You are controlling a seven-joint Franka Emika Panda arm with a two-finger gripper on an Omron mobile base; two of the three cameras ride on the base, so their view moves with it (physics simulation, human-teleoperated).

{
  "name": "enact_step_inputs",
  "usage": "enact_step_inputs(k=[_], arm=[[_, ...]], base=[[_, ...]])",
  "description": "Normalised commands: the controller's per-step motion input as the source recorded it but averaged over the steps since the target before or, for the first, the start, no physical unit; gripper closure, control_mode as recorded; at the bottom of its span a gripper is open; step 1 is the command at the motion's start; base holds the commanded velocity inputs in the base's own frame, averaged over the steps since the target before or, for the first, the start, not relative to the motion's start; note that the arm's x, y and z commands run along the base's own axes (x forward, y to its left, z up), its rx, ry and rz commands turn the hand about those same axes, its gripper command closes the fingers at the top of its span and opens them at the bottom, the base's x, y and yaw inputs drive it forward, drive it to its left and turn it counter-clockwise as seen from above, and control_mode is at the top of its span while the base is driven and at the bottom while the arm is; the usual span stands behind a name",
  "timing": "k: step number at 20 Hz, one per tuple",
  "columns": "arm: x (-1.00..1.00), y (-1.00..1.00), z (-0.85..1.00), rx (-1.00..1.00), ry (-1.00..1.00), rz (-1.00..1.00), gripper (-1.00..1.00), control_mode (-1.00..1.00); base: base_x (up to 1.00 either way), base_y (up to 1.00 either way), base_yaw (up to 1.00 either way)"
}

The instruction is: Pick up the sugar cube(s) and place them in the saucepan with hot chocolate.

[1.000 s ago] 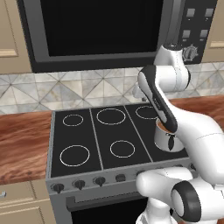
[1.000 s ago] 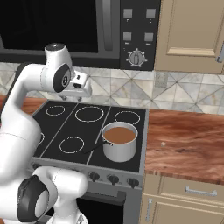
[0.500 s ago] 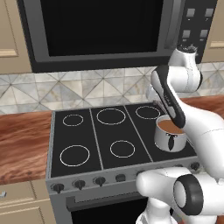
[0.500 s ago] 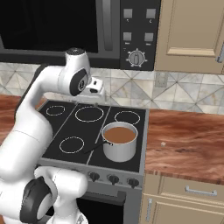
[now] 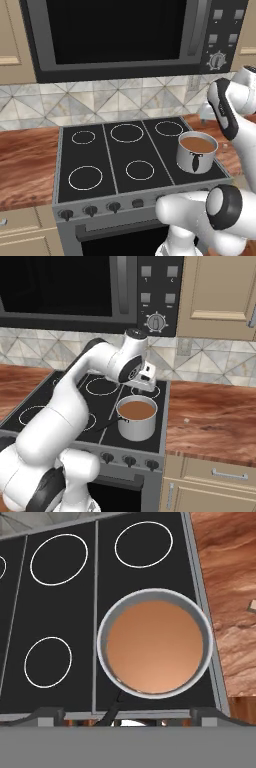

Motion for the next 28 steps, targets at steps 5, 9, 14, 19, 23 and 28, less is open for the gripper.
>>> enact_step_inputs(k=[5, 9, 14, 19, 23, 28], arm=[[0.0, -0.92, -0.28, 0.0, 0.06, -0.04, -1.0, -1.0], [0.0, -0.62, -0.11, 0.0, 0.07, 0.0, -1.0, -1.0], [0.01, -0.35, -0.11, -0.02, 0.1, 0.0, -1.0, -1.0], [0.1, -0.13, -0.1, -0.04, 0.03, 0.04, -1.0, -1.0], [0.0, -0.08, -0.08, 0.0, 0.0, 0.23, -1.0, -1.0], [-0.01, -0.05, -0.04, -0.01, 0.0, 0.31, -1.0, -1.0]], base=[[0.0, 0.0, 0.0], [0.0, 0.0, 0.0], [0.0, 0.0, 0.0], [0.0, 0.0, 0.0], [0.0, 0.0, 0.0], [0.0, 0.0, 0.0]])
